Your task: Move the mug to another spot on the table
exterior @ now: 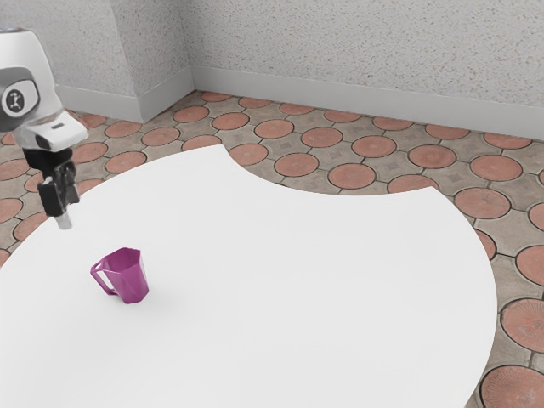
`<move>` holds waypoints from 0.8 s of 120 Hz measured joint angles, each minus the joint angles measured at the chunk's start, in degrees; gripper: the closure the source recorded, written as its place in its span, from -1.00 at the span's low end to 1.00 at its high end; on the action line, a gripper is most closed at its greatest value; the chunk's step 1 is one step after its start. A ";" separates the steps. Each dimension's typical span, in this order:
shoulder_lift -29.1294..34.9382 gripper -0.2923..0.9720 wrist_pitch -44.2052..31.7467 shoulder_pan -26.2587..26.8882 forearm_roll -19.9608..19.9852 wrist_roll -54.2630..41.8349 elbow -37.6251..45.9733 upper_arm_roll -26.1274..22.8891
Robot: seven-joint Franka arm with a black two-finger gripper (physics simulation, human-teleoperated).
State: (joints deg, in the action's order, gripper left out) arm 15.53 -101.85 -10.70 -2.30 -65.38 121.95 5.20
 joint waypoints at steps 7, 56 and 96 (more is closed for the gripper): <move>0.06 -0.54 -4.81 -0.02 2.53 -4.39 3.21 2.64; -5.95 -0.54 -21.81 -1.25 11.78 -28.18 10.32 7.74; -15.04 -0.54 -24.71 -4.13 25.61 -35.78 9.70 7.91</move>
State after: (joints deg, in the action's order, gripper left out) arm 0.49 -126.57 -14.83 23.31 -101.16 131.66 13.11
